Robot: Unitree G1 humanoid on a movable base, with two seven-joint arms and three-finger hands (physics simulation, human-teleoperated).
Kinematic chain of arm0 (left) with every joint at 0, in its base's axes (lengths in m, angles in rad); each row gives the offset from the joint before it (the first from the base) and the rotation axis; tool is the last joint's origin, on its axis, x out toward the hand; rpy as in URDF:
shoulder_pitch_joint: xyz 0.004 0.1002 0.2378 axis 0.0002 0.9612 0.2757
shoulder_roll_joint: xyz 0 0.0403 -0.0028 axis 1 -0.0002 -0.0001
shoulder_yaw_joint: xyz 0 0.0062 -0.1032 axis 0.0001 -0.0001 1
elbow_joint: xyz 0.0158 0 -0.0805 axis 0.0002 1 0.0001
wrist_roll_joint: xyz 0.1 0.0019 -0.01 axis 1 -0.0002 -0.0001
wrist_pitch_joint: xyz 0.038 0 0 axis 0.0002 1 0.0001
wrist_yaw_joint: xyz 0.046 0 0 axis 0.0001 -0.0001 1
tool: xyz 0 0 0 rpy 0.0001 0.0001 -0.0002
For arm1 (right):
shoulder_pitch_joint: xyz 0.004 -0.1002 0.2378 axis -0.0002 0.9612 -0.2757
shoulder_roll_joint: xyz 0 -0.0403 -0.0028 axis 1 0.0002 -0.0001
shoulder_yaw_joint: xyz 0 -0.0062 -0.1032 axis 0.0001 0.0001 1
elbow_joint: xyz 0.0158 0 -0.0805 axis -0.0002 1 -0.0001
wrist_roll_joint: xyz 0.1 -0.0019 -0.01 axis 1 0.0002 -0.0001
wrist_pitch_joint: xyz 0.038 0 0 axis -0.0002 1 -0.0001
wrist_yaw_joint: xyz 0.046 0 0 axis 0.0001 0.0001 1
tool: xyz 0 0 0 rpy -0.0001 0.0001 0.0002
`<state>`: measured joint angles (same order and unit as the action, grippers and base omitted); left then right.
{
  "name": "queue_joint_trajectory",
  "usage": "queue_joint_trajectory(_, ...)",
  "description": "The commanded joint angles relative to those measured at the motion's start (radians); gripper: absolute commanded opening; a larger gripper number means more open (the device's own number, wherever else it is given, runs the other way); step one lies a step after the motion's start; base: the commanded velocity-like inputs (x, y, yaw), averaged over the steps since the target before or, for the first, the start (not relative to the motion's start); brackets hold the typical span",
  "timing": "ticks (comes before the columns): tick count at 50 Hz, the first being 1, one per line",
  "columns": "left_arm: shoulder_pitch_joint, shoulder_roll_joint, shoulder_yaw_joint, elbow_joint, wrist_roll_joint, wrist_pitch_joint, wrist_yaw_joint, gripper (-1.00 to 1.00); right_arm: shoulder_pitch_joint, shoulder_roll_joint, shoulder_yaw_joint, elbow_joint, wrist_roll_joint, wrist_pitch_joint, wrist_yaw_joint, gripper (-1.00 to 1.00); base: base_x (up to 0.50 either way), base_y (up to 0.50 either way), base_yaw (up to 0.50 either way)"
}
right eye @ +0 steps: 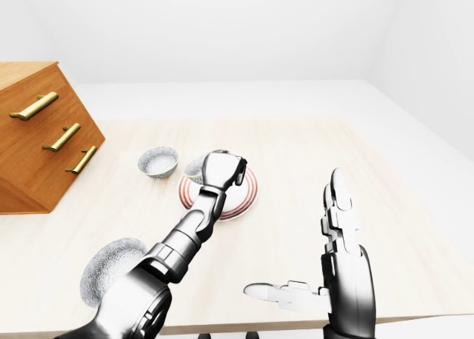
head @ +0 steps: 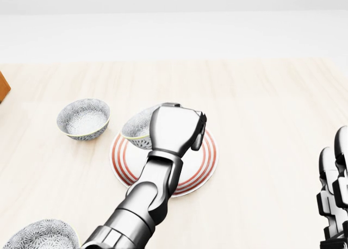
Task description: Put the bowl in the middle on the plate.
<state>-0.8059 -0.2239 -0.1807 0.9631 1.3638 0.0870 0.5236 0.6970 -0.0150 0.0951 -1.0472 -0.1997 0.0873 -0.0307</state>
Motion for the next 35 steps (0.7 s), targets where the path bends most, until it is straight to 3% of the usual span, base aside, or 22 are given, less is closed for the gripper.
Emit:
queue_joint_trajectory(1,-0.064,0.005,-0.017,0.099,0.076,0.000,0.000,-1.00,0.004,0.001,-0.005,0.000,0.005,0.000,0.001,1.00,0.00,0.00,0.00)
queue_joint_trajectory(9,-0.103,0.014,-0.009,0.264,0.034,0.000,0.000,-1.00,0.004,0.001,-0.003,0.000,0.002,0.000,0.001,1.00,0.00,0.00,0.00)
queue_joint_trajectory(35,-0.129,0.035,-0.012,0.335,0.044,0.000,0.000,-1.00,0.006,0.005,-0.006,0.000,0.004,0.000,0.005,1.00,0.00,0.00,0.00)
